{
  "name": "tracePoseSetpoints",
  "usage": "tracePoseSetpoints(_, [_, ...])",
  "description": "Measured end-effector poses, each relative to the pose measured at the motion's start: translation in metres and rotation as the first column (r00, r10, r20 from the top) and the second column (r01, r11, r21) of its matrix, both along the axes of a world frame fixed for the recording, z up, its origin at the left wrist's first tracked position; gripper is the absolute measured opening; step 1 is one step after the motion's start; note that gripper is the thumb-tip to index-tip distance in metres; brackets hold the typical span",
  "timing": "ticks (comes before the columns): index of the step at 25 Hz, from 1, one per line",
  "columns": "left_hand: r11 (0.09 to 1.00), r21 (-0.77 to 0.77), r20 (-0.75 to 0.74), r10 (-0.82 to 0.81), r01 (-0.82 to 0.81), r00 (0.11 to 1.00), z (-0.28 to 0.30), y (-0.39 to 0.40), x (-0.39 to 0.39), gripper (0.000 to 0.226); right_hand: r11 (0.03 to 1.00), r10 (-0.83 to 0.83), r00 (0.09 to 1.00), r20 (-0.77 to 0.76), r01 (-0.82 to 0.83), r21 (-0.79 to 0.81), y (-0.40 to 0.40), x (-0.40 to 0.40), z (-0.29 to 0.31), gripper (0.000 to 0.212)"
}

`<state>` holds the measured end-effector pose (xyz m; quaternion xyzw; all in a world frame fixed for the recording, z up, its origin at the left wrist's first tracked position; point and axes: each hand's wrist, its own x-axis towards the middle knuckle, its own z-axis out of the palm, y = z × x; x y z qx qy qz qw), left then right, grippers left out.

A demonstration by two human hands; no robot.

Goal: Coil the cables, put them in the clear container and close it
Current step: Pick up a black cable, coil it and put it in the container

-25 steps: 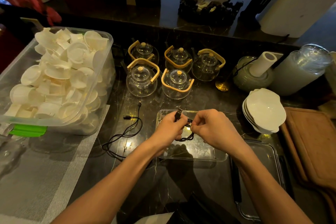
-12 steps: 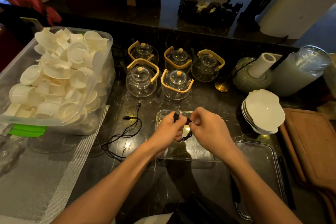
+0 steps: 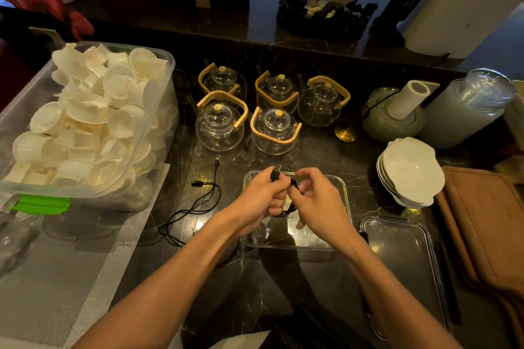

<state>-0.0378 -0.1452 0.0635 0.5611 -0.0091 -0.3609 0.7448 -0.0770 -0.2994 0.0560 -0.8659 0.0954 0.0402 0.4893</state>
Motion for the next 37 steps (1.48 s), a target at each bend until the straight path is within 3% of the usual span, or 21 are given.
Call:
tracePoseSetpoints(3, [0.998,-0.036,-0.025,-0.058,0.057,0.998,0.001,0.008,-0.001,0.019,0.909,0.195,0.942,-0.272,-0.069,0.411,-0.015,0.006,0.002,0.02])
tracePoseSetpoints(6, [0.997,-0.057,-0.076,-0.048,0.044,0.996,-0.001,0.011,-0.003,0.022,0.747,0.274,0.875,-0.4,0.069,0.662,-0.023,0.009,0.003,0.032])
tracePoseSetpoints(9, [0.999,-0.044,-0.1,-0.017,0.012,0.995,-0.002,0.01,-0.004,0.021,0.509,0.27,0.852,-0.448,0.269,0.818,-0.02,0.007,-0.003,0.014])
tracePoseSetpoints(11, [0.999,-0.036,-0.089,-0.038,0.035,0.995,-0.003,0.009,-0.003,0.021,0.446,0.247,0.838,-0.487,0.348,0.824,-0.017,0.006,-0.007,0.015])
tracePoseSetpoints(16, [0.987,-0.003,-0.192,-0.158,0.16,0.969,-0.012,0.005,-0.009,0.012,0.626,0.01,0.871,-0.492,0.378,0.682,-0.011,0.005,-0.017,0.02])
tracePoseSetpoints(20, [0.943,0.068,-0.237,-0.302,0.326,0.923,-0.016,-0.001,-0.006,0.03,0.772,-0.044,0.951,-0.305,0.225,0.594,-0.004,0.001,-0.022,0.033])
tracePoseSetpoints(22, [0.935,0.015,-0.267,-0.339,0.355,0.902,-0.019,-0.003,-0.002,0.047,0.833,-0.026,0.972,-0.235,0.151,0.532,-0.008,0.002,-0.021,0.029])
tracePoseSetpoints(25, [0.982,-0.103,-0.361,-0.185,0.158,0.914,-0.029,-0.013,0.0,0.034,0.842,-0.044,0.961,-0.275,0.183,0.508,-0.02,0.006,-0.021,0.029])
tracePoseSetpoints(29, [0.992,-0.095,-0.34,0.044,-0.08,0.939,-0.047,-0.03,0.003,0.018,0.891,-0.014,0.961,-0.278,0.138,0.433,-0.035,0.007,-0.03,0.027])
tracePoseSetpoints(33, [0.993,0.059,-0.301,0.118,-0.105,0.946,-0.066,-0.046,0.018,0.027,0.867,-0.015,0.953,-0.303,0.163,0.471,-0.048,0.014,-0.044,0.016])
tracePoseSetpoints(37, [0.962,0.272,-0.232,0.077,-0.012,0.97,-0.086,-0.058,0.033,0.031,0.874,-0.15,0.919,-0.365,0.295,0.386,-0.056,0.027,-0.067,0.013])
